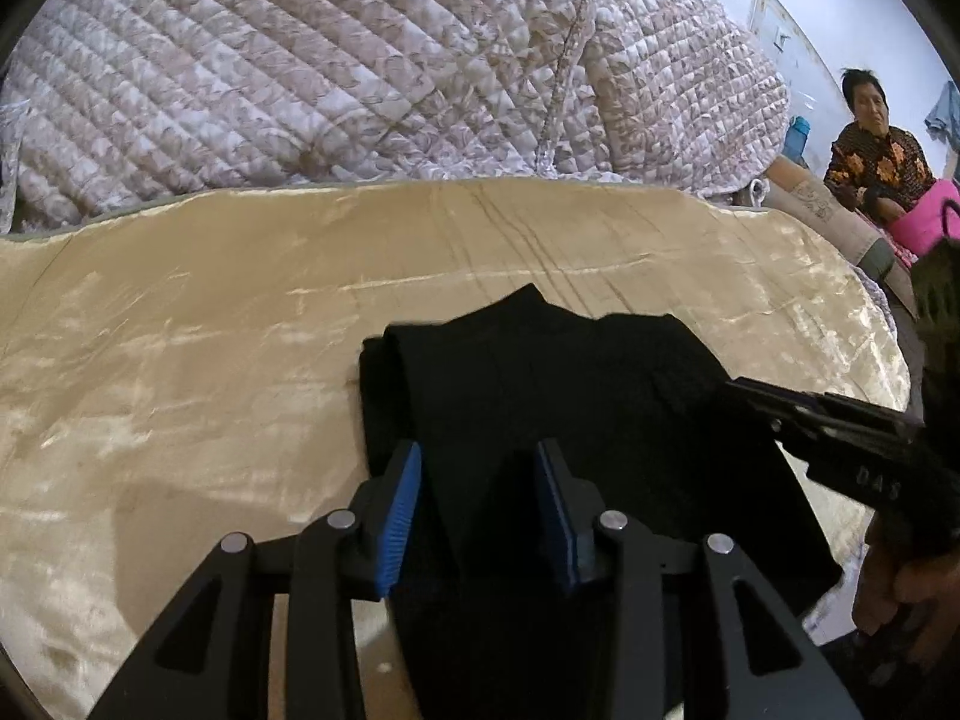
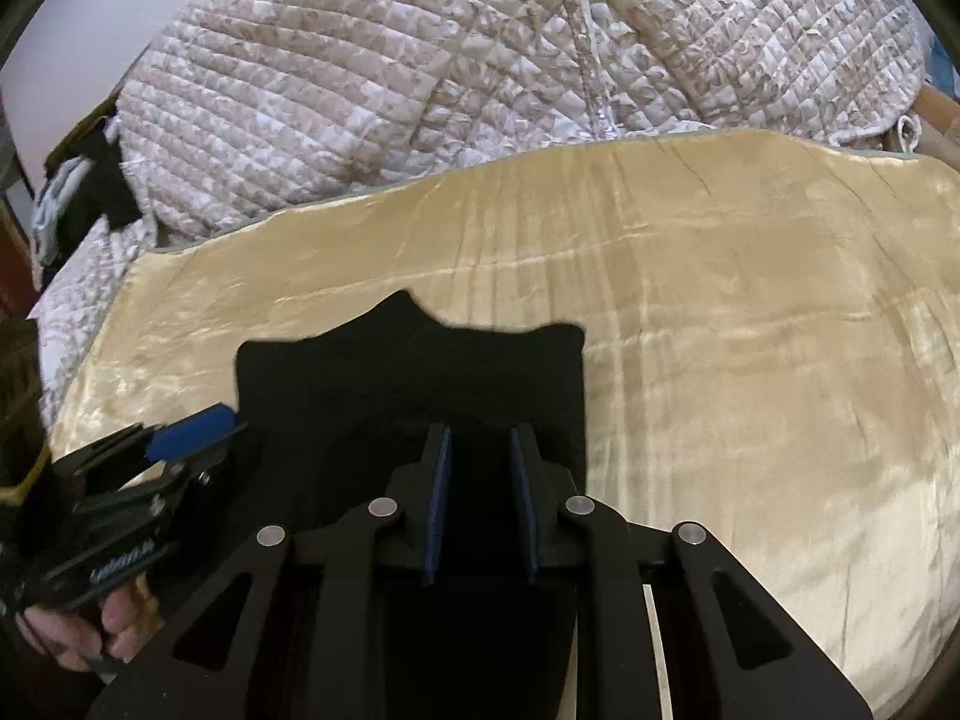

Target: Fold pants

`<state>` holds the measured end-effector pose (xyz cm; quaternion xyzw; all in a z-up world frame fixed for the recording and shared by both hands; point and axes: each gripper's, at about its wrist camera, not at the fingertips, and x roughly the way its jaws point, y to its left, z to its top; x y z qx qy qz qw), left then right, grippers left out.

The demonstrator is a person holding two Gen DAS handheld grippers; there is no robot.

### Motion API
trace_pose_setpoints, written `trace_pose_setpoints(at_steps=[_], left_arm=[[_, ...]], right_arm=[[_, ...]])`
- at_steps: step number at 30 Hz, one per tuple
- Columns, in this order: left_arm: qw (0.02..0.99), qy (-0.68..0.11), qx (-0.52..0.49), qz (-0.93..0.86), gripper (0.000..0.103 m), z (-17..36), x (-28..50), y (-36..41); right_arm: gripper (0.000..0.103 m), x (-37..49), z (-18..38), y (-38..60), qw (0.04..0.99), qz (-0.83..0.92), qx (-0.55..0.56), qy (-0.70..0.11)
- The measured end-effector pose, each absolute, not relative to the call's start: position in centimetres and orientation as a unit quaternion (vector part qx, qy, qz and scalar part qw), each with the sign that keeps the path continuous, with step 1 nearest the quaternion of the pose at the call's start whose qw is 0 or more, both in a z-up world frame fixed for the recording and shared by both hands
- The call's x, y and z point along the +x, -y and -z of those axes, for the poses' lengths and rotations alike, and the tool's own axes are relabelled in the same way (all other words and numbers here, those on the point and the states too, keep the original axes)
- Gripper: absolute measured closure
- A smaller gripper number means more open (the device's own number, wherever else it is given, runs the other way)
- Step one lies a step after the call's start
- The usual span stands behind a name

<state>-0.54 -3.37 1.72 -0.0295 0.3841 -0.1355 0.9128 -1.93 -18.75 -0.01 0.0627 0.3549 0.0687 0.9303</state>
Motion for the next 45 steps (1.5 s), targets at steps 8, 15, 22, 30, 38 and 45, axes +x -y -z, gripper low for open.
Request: trace_pose_setpoints(at_steps=[8, 15, 22, 30, 38, 45], left_arm=[[0.922, -0.357, 0.009, 0.148, 0.061, -2.4, -4.6, 3.7], [0.92, -0.366, 0.02, 0.14, 0.051, -1.1, -4.5, 3.3], [0.919, -0.372, 0.007, 0.128, 0.044, -0.9, -3.6, 2.3], [0.898, -0.403, -0.095, 0.148, 0.045, -0.7, -1.8, -1.1], [0.87, -0.428, -0.151, 0.193, 0.04, 1.0, 0.2, -0.5], [0.866, -0.427, -0.165, 0.202, 0.056, 0.6, -0.7, -0.1]], right_arm=[[0.077, -6.4, 1.3, 17.3, 0.939, -0.072, 0.013, -0.335], [0.067, -6.2, 2.3, 17.3, 0.938, -0.085, 0.01, -0.335], [0.066, -5.6, 1.6, 17.8, 0.941, -0.073, 0.024, -0.331], [0.05, -5.4, 1.3, 21.6, 0.931, -0.055, 0.123, -0.338], [0.05, -3.3, 3.3, 22.9, 0.894, -0.113, 0.227, -0.37], [0.06, -3.0, 3.1, 22.8, 0.884, -0.135, 0.264, -0.361]])
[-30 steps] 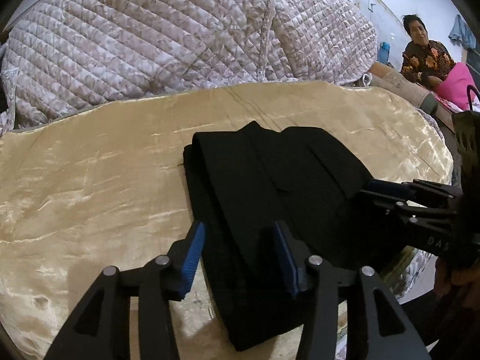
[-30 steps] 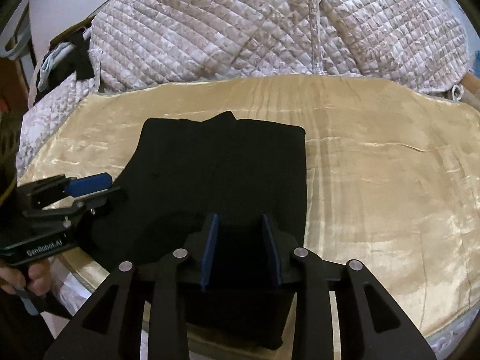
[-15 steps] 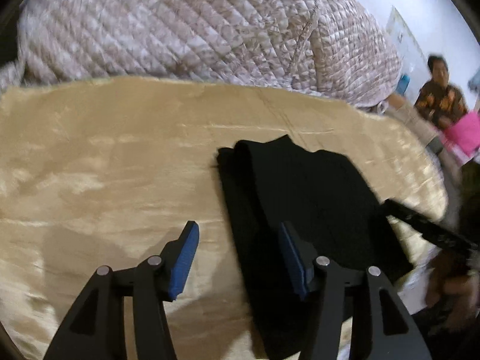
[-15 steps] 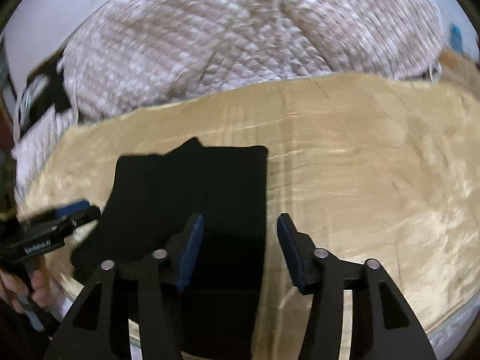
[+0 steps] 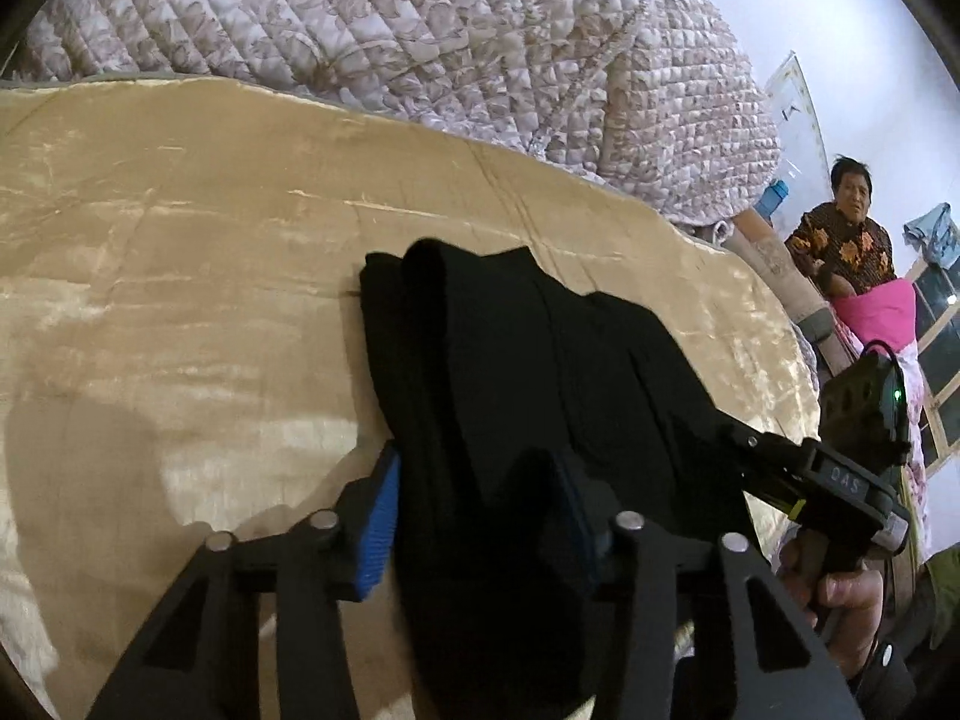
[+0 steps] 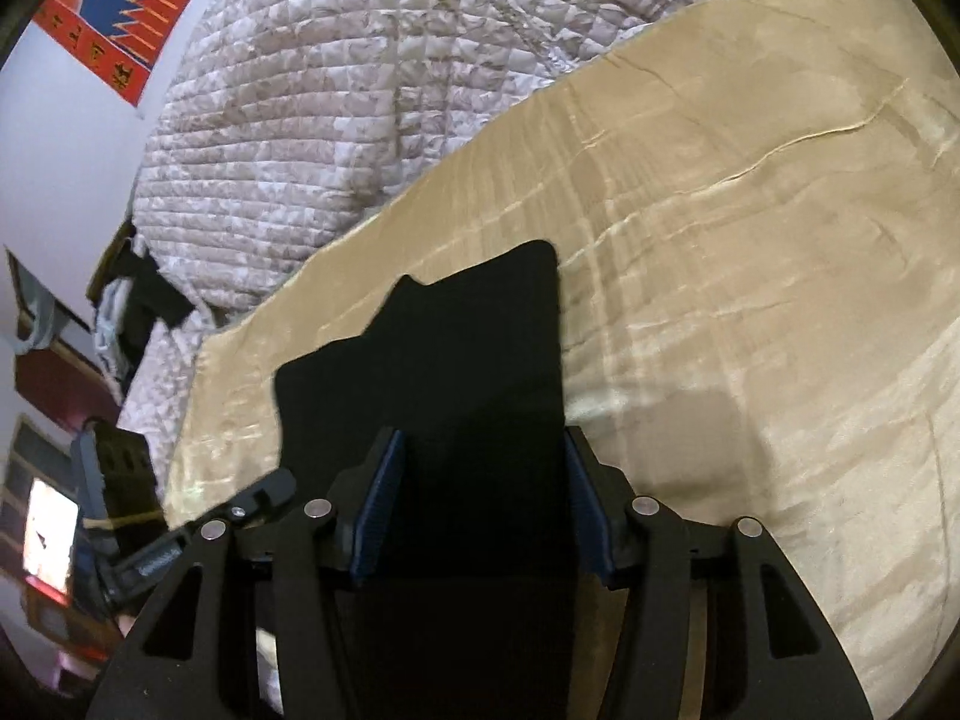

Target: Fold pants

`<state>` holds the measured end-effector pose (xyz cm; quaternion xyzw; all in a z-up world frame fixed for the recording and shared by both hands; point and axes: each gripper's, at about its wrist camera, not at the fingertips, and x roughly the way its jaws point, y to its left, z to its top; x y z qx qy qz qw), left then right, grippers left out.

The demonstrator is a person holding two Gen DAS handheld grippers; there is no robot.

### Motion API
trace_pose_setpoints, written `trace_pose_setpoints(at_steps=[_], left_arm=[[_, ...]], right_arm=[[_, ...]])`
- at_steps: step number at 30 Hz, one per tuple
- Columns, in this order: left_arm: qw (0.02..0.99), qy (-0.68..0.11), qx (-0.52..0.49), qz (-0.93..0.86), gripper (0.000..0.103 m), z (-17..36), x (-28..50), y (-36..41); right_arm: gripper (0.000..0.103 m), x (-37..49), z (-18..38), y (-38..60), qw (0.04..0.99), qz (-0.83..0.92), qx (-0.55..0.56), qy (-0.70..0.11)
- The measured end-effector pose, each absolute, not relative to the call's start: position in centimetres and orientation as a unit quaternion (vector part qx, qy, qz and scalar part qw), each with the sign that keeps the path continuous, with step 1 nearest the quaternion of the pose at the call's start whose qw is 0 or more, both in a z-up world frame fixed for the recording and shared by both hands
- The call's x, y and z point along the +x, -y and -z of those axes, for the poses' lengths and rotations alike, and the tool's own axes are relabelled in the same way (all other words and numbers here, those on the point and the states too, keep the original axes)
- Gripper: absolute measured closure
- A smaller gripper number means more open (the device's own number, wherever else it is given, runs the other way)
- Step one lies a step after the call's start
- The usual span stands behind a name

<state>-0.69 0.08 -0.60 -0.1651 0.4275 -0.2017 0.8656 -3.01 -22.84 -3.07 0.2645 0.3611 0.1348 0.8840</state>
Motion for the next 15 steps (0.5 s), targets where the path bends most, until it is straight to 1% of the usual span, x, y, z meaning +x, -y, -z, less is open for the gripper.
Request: trace_pose_setpoints(at_steps=[2, 4, 5, 6, 7, 8, 9, 11, 15], left_arm=[[0.864, -0.429, -0.171, 0.201, 0.057, 0.7, -0.9, -0.3], [0.86, -0.433, -0.182, 0.201, 0.06, 1.0, -0.3, -0.5], [0.857, -0.434, -0.191, 0.199, 0.063, 1.0, 0.0, -0.6], [0.856, -0.436, -0.196, 0.198, 0.069, 1.0, 0.1, -0.6], [0.858, -0.433, -0.194, 0.198, 0.071, 0.7, 0.0, -0.5], [0.861, -0.429, -0.19, 0.198, 0.076, 0.3, -0.2, -0.4], [0.864, -0.424, -0.185, 0.2, 0.078, -0.2, -0.4, -0.3], [0.868, -0.412, -0.181, 0.209, 0.081, -1.3, -0.7, -0.1], [0.88, -0.389, -0.165, 0.217, 0.082, -3.8, -0.6, 0.0]], right_arm=[[0.062, -3.3, 3.0, 22.4, 0.889, -0.133, 0.247, -0.362], [0.069, -2.8, 3.5, 22.5, 0.886, -0.121, 0.247, -0.373], [0.071, -2.6, 3.6, 22.8, 0.884, -0.119, 0.256, -0.373], [0.077, -2.5, 3.5, 22.9, 0.883, -0.116, 0.263, -0.372], [0.081, -2.6, 3.2, 22.9, 0.883, -0.114, 0.265, -0.37], [0.083, -2.6, 3.0, 22.8, 0.884, -0.113, 0.263, -0.369], [0.085, -2.7, 2.6, 22.6, 0.887, -0.11, 0.258, -0.366], [0.085, -2.9, 1.8, 22.2, 0.892, -0.111, 0.252, -0.358], [0.086, -2.2, -0.5, 20.9, 0.898, -0.135, 0.249, -0.338]])
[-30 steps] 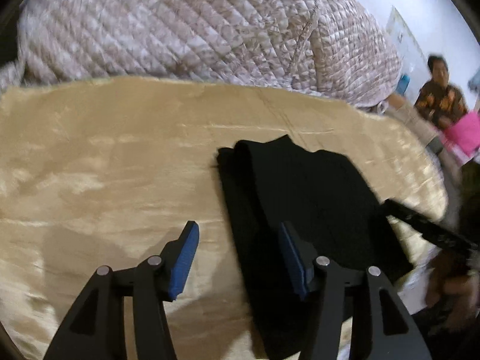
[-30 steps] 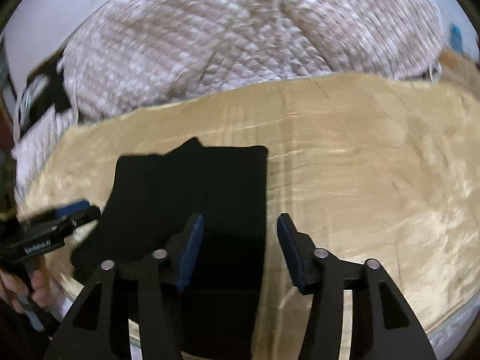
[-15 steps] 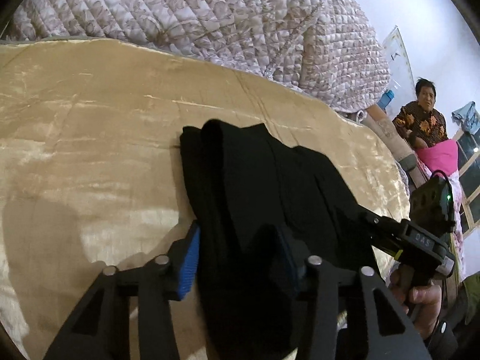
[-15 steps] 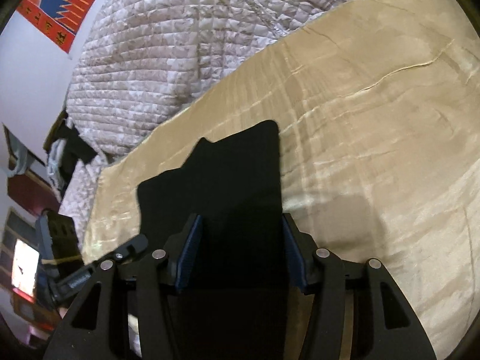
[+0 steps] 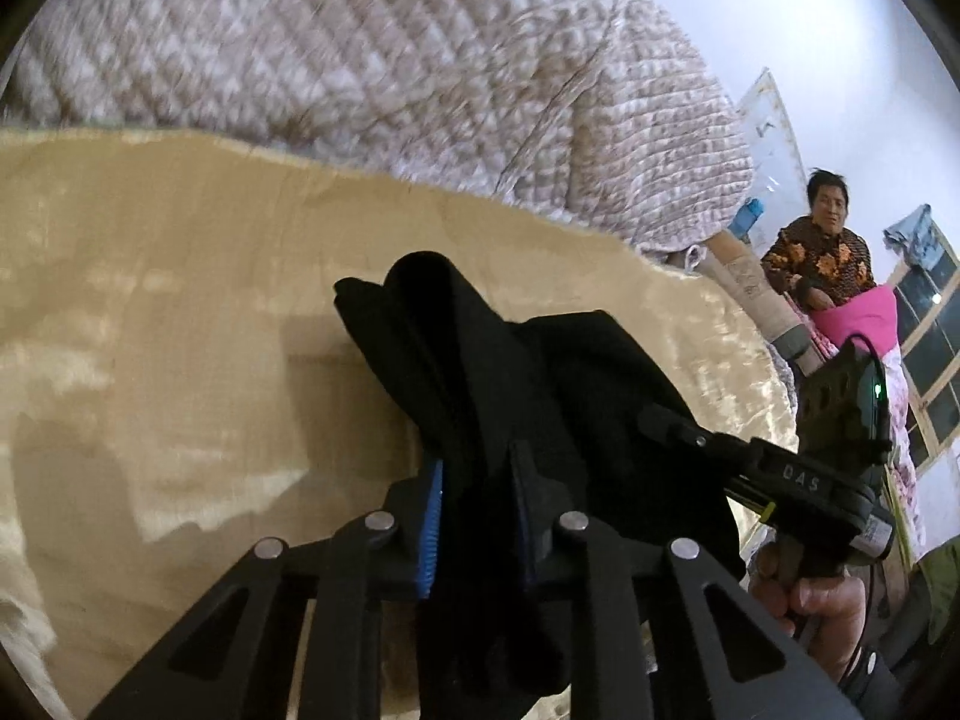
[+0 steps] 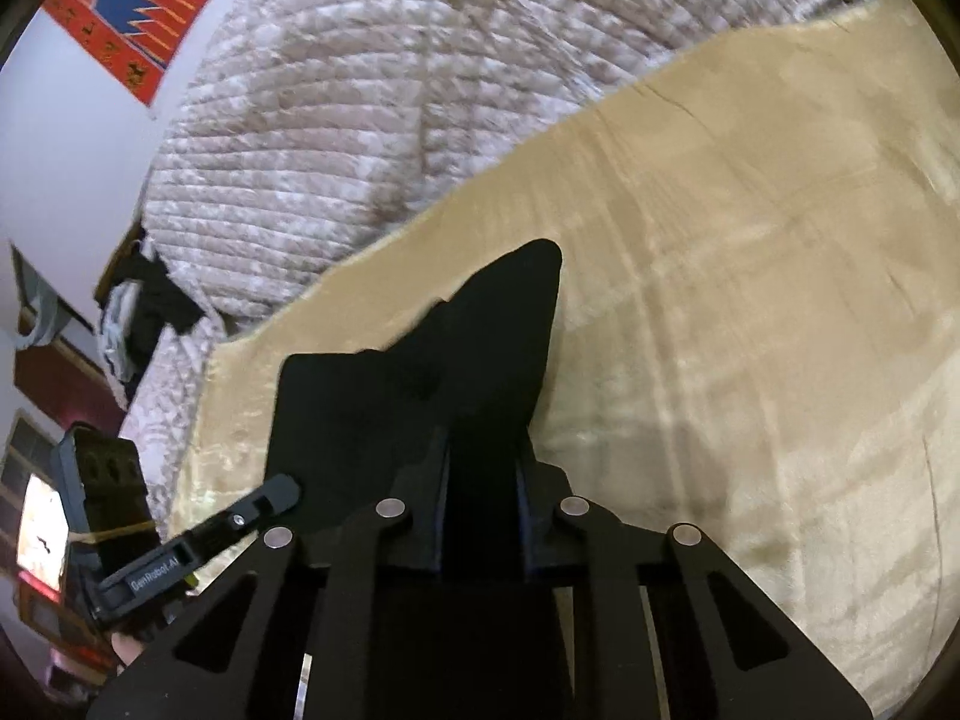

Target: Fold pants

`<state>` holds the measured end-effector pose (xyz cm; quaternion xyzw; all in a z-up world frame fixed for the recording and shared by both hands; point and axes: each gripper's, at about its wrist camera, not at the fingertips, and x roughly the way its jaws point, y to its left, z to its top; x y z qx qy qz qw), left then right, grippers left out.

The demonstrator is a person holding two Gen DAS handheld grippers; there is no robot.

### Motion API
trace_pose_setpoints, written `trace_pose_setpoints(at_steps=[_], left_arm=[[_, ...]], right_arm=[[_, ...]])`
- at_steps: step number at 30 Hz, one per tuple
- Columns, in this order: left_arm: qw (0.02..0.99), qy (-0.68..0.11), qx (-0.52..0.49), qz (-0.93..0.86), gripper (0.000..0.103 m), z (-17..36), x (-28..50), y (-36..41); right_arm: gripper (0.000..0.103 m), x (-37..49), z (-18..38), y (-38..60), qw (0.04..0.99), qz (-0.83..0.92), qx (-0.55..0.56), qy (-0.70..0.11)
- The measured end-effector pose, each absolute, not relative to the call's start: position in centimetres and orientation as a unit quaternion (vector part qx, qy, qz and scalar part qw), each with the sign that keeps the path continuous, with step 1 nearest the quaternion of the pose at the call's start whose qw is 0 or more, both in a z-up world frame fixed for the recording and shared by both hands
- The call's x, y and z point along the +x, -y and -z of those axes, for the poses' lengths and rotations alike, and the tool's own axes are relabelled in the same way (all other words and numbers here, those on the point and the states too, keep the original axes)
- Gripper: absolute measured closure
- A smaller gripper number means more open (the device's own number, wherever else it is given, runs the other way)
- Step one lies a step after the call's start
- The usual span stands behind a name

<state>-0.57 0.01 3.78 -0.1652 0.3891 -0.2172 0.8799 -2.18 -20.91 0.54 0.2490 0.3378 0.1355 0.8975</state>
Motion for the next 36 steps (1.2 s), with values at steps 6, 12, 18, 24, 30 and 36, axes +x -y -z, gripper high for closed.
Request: trace_pose_setpoints(at_steps=[6, 12, 18, 24, 30, 36], left_arm=[[0.901, -0.361, -0.158, 0.183, 0.081, -6.8, 1.9, -3.2], [0.898, -0.393, -0.172, 0.095, 0.078, -4.8, 5.7, -7.5], [0.902, -0.404, -0.142, 0.045, 0.081, -4.5, 4.8, -8.6], [0.922, -0.369, -0.093, 0.067, 0.078, -5.9, 1.9, -6.0], [0.92, -0.371, -0.074, 0.102, 0.078, -4.8, -0.9, -3.9], [0.919, -0.383, -0.027, 0.09, 0.077, -2.4, -1.5, -2.7]], right_arm=[[0.086, 1.9, -3.7, 17.2, 0.904, -0.168, 0.22, -0.326], [0.081, 6.6, -2.5, 15.2, 0.908, -0.152, 0.167, -0.354], [0.078, 5.2, -2.0, 15.0, 0.923, -0.104, 0.092, -0.359], [0.078, 2.1, -2.2, 13.9, 0.933, -0.105, 0.041, -0.343], [0.078, -0.6, -2.3, 11.6, 0.942, -0.121, 0.007, -0.314], [0.078, 0.1, 1.2, 10.3, 0.921, -0.116, -0.027, -0.37]])
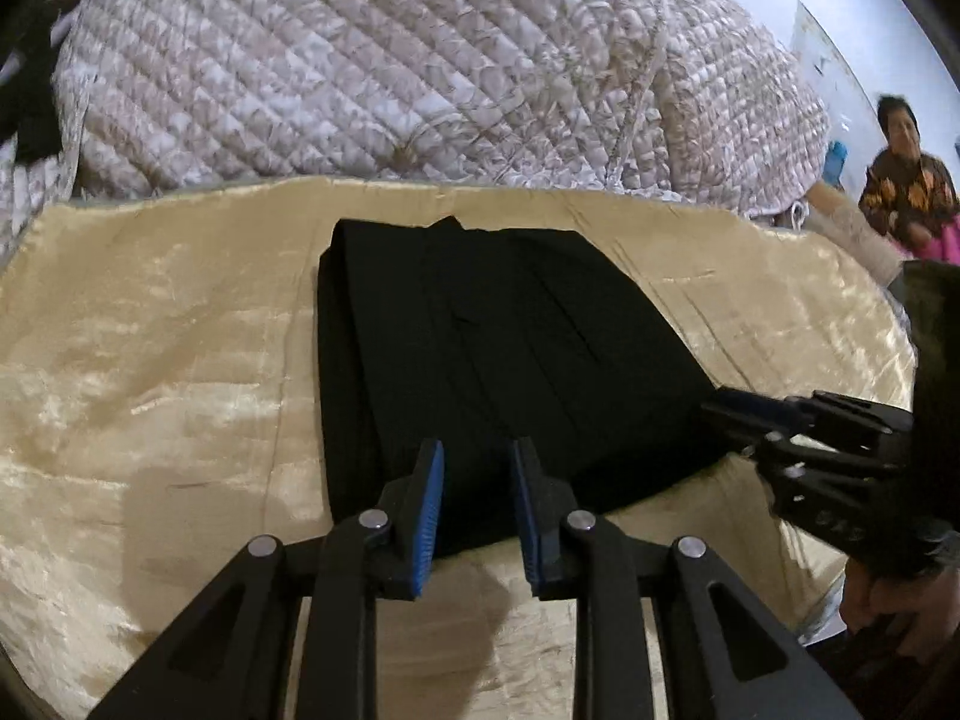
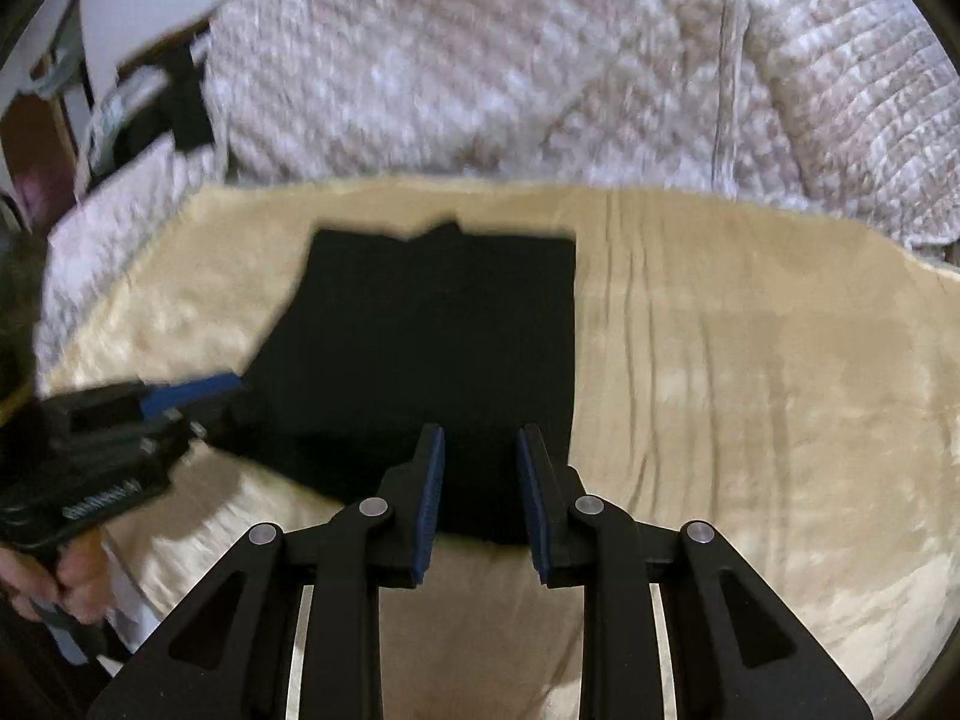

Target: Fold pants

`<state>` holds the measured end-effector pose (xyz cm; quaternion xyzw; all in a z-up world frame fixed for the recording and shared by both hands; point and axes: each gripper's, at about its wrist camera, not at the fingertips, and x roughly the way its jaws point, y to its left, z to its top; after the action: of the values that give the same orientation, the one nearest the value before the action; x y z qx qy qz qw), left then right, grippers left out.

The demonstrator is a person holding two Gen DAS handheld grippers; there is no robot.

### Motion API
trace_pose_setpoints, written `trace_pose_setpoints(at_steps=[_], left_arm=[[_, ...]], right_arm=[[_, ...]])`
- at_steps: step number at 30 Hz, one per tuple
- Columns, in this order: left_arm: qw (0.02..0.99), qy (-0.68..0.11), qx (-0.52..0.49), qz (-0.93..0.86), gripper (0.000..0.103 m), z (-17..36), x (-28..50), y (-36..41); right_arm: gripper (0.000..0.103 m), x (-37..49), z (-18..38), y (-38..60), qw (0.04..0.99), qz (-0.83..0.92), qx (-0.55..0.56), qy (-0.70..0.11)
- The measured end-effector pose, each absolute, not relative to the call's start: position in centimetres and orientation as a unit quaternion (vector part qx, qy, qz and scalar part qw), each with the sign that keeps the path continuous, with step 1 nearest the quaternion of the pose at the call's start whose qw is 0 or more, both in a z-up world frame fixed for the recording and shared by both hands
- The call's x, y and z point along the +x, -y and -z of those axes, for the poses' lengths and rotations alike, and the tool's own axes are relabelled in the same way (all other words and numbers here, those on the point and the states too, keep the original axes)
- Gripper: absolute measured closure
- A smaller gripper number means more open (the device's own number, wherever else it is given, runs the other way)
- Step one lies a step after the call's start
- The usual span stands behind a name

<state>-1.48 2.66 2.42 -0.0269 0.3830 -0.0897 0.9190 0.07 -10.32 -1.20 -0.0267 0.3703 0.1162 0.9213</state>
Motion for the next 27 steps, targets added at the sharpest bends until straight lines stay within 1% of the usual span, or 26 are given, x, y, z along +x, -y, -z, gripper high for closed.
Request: trace_pose_setpoints(at_steps=[8, 12, 13, 20, 22, 25, 27], left_arm=[[0.92, -0.38, -0.025, 0.089, 0.075, -2.2, -2.0, -2.4], [0.921, -0.379, -0.021, 0.089, 0.075, -2.1, -2.0, -2.4], [0.921, -0.379, -0.02, 0.089, 0.075, -2.2, -2.0, -2.4], [0.927, -0.362, -0.04, 0.09, 0.075, -3.7, -2.5, -2.6], [0.928, -0.357, -0.035, 0.103, 0.075, -3.8, -2.6, -1.9], [0.919, -0.379, -0.022, 0.109, 0.075, -2.5, -2.3, -1.1], [0.919, -0.379, -0.019, 0.11, 0.075, -1.8, -2.3, -1.2]], right_arm=[[0.077, -0.5, 1.4, 10.1, 0.925, -0.111, -0.037, -0.361], [0.067, -0.5, 1.4, 9.6, 0.922, -0.116, -0.061, -0.364], [0.067, -0.5, 1.3, 9.5, 0.922, -0.114, -0.061, -0.366], [0.067, -2.0, -1.5, 9.2, 0.944, -0.127, -0.036, -0.302], [0.067, -1.6, -1.3, 8.8, 0.943, -0.126, -0.038, -0.305], [0.067, -0.7, -0.3, 8.3, 0.935, -0.126, -0.042, -0.33], [0.067, -0.5, 0.6, 8.1, 0.929, -0.125, -0.049, -0.345]])
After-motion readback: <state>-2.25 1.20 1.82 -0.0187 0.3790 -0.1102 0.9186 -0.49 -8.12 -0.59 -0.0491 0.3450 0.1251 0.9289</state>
